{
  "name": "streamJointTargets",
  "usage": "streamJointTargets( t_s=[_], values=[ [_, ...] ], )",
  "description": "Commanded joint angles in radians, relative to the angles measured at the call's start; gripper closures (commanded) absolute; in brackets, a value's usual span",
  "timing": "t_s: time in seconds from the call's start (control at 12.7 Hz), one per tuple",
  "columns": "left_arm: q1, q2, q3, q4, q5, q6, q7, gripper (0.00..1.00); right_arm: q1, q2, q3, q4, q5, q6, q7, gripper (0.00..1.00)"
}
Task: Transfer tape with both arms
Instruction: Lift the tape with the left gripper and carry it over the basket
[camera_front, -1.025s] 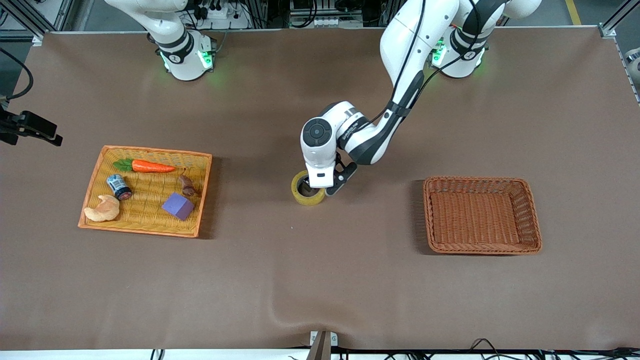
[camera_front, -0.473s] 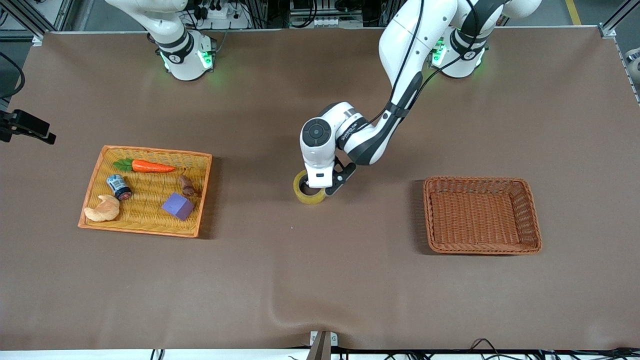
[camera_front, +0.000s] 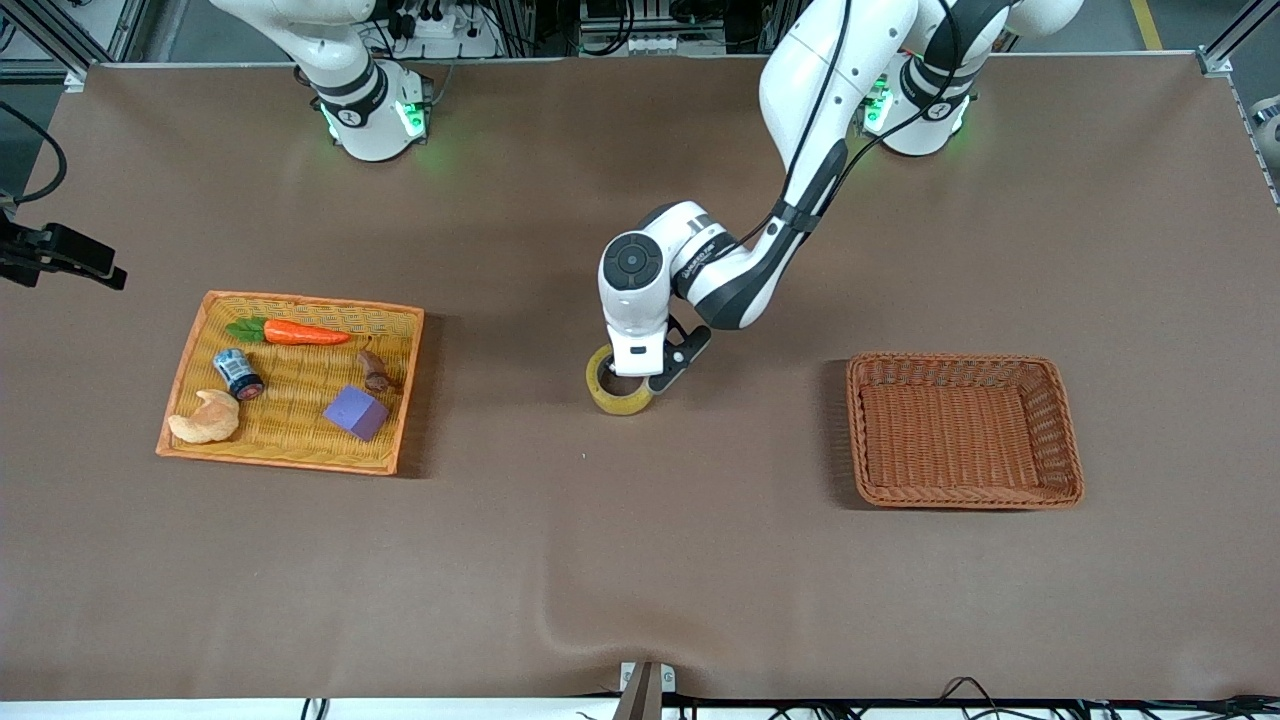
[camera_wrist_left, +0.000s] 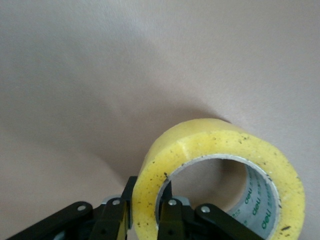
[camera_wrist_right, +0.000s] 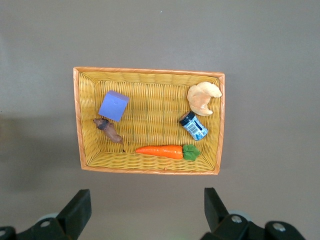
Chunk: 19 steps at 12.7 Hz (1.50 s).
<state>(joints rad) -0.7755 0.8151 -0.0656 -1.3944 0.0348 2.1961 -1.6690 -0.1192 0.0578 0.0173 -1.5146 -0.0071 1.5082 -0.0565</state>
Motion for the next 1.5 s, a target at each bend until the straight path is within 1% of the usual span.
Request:
streamJointTargets(
  t_s=[0.0,0.24,0.47,0.55,0.63,0.79,0.95,1.18,1.26,1.42],
  values=[
    [0.019,-0.105,0.003,-0.012,0.025,-0.107,-0.015,1.0,-0.005,0.002,0.004,0.008,-0.008,-0.017,0.001,0.0],
    [0.077,-0.201,0.003,-0.018,0.027,-0.196,-0.025,1.0,0.0,0.002,0.004,0.007,-0.007,-0.02,0.001,0.0],
    [0.146,-0.252,0.003,-0.035,0.028,-0.288,0.02,1.0,-0.002,0.0,0.006,0.008,-0.007,-0.02,0.001,0.0],
    [0.166,-0.266,0.003,-0.047,0.028,-0.312,0.052,1.0,-0.002,0.0,0.006,0.01,-0.007,-0.02,0.001,0.0],
    [0.185,-0.295,0.003,-0.081,0.028,-0.328,0.107,1.0,-0.002,0.0,0.006,0.011,-0.005,-0.02,0.001,0.0],
    [0.252,-0.373,0.003,-0.164,0.03,-0.331,0.179,1.0,-0.002,0.0,0.006,0.026,-0.005,-0.02,0.001,0.0],
    [0.332,-0.448,0.003,-0.233,0.03,-0.329,0.306,1.0,0.0,0.002,0.006,0.03,-0.007,-0.019,0.001,0.0],
    [0.45,-0.485,0.001,-0.294,0.03,-0.316,0.475,1.0,0.001,0.002,0.006,0.03,-0.007,-0.02,0.001,0.0],
    [0.475,-0.493,0.0,-0.319,0.037,-0.296,0.538,1.0,0.001,0.002,0.006,0.03,-0.007,-0.019,0.0,0.0],
    [0.518,-0.519,-0.002,-0.391,0.054,-0.21,0.587,1.0,0.01,0.002,0.006,0.028,-0.011,-0.02,0.001,0.0]
  ],
)
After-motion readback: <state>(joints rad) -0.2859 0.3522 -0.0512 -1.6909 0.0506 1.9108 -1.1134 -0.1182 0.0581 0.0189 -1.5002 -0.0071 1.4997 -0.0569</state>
